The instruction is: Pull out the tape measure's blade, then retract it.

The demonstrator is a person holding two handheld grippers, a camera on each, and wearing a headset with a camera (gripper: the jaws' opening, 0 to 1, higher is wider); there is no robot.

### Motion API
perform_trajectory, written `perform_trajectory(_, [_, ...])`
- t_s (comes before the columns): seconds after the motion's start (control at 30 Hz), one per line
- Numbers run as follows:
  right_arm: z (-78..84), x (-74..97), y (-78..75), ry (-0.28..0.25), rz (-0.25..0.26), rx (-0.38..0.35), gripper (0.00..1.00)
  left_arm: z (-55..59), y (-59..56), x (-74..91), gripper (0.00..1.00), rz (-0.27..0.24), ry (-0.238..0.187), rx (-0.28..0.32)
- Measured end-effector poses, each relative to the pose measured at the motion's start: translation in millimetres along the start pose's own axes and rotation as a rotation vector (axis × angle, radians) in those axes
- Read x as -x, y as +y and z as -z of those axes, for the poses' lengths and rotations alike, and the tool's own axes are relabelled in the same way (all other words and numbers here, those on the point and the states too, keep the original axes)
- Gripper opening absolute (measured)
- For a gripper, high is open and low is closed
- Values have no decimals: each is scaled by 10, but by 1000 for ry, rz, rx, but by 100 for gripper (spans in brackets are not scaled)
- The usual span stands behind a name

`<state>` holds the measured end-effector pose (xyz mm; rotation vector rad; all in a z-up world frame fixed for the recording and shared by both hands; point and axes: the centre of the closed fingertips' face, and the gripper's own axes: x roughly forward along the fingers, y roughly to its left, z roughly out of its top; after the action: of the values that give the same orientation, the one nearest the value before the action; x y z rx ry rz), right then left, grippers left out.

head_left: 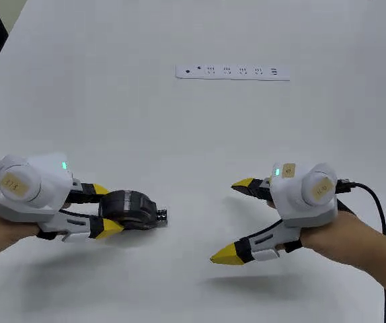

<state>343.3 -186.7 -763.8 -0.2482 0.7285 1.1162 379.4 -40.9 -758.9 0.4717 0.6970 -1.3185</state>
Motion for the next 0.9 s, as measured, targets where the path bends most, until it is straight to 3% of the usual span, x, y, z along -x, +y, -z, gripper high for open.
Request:
perform_trajectory(0.33, [-158,-266,-2,-18,-20,79,83,1,0,-4,28,6,4,-29])
perform_trajectory(0.63, [-312,-536,-64,-40,-33,136,64,4,13,-10,27,2,12,-32])
perform_trajectory(0.9, [-372,-752,-7,-46,-71,199,48,10,20,-20,27,9,16,-37])
